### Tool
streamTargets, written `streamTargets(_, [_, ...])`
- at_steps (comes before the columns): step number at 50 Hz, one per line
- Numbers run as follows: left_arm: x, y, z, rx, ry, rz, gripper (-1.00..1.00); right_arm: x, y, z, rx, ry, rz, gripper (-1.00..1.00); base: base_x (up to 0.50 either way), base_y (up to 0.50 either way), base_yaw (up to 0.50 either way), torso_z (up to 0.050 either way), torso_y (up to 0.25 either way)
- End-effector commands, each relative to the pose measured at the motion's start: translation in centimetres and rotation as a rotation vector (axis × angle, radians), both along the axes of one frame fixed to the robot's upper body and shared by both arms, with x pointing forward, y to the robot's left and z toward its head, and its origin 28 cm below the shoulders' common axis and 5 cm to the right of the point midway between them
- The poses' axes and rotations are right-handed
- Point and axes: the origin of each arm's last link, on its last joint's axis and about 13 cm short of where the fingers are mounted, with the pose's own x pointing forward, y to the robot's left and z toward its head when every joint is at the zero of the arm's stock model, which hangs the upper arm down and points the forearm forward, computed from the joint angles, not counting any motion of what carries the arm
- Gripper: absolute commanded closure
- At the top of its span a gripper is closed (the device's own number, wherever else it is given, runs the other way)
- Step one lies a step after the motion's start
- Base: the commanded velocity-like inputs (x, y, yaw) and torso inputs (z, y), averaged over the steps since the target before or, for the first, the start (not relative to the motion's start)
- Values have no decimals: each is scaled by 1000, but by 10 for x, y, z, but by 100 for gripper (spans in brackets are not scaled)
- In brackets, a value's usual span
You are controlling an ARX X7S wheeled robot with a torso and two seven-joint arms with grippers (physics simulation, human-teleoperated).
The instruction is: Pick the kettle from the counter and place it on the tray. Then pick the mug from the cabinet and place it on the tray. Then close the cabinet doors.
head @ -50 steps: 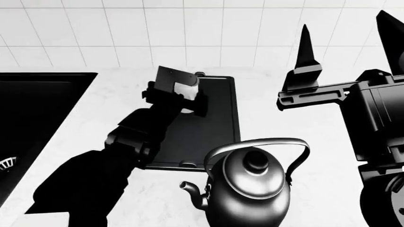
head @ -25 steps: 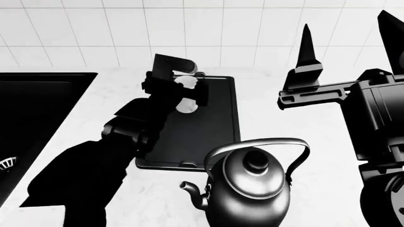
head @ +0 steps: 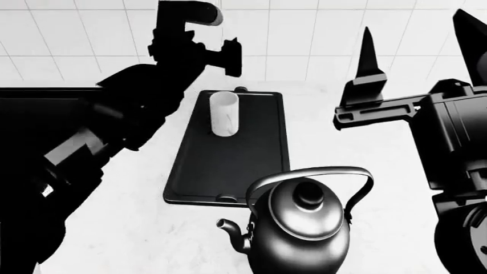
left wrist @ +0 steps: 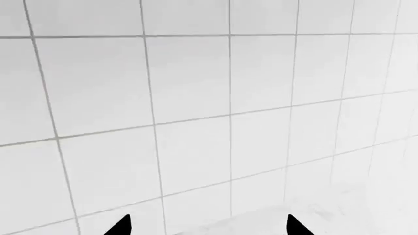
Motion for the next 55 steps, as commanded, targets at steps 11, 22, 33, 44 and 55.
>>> streamTargets(11, [-102,37,51,53,-84,65,-100,5,-1,0,-5,10,11,-100,0,0,0,0,0])
streamTargets(22, [-152,59,36,47,-89,92,-100,10,0,0,-11,19,24,-100,0,0,0,0,0])
streamTargets(33, [-180,74,15,-39,-91,175,-100,9,1,1,-24,31,16,-100,0,0,0,0,0])
streamTargets(44, [-189,74,10,-54,-78,218,-100,8,0,7,-35,54,17,-100,0,0,0,0,0])
streamTargets(55, [-180,73,6,-26,-77,221,-100,-30,-15,44,-177,254,-25,-100,0,0,0,0,0])
